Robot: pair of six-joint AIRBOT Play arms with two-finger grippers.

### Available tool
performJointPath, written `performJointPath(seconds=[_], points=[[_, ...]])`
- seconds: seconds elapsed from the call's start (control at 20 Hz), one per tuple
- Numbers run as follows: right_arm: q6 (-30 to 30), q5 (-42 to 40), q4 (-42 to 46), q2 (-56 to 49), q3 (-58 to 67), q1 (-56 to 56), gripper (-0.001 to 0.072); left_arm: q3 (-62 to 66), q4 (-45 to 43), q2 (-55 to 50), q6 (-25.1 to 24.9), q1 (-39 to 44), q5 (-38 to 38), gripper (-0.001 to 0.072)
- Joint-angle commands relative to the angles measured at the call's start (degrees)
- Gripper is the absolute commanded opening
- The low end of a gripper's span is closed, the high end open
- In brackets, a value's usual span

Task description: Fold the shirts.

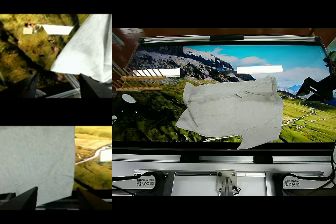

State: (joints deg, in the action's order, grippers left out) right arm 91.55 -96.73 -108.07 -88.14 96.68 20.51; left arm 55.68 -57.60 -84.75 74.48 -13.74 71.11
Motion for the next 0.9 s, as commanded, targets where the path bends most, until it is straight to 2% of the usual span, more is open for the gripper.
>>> performJointPath(seconds=[0.0, 0.35, 0.45, 0.5, 0.55, 0.65, 0.85], points=[[0.02, 0.26, -0.28, 0.15, -0.26, 0.09, 0.0598, -1.09, 1.11, -1.25, -0.94, 2.05, -2.91, 0.0612], [0.02, 0.26, -0.24, 0.13, -0.26, 0.09, 0.0598, -1.22, 2.08, -3.06, -0.72, 6.62, -4.11, 0.0587], [-0.04, 0.0, 0.7, 0.13, -0.26, 0.09, 0.0598, -1.22, 2.4, -3.43, 0.07, 8.26, -4.04, 0.0208], [-0.28, -0.2, 1.81, 0.13, -0.28, 0.09, 0.0598, -1.2, 2.4, -3.43, 0.39, 8.87, -4.02, 0.0143], [-0.52, -0.46, 3.26, 0.13, -0.28, 0.09, 0.0598, -1.2, 2.38, -3.43, 0.74, 9.27, -3.89, 0.0133], [-0.5, -1.57, 5.38, -0.04, -0.66, 0.09, 0.0598, -1.14, 2.38, -3.43, 0.24, 9.42, -2.67, 0.0034], [0.42, -2.99, 6.64, -0.02, -6.45, 0.09, 0.0598, -0.87, 2.12, -2.8, -0.57, 9.33, -0.35, 0.0032]])
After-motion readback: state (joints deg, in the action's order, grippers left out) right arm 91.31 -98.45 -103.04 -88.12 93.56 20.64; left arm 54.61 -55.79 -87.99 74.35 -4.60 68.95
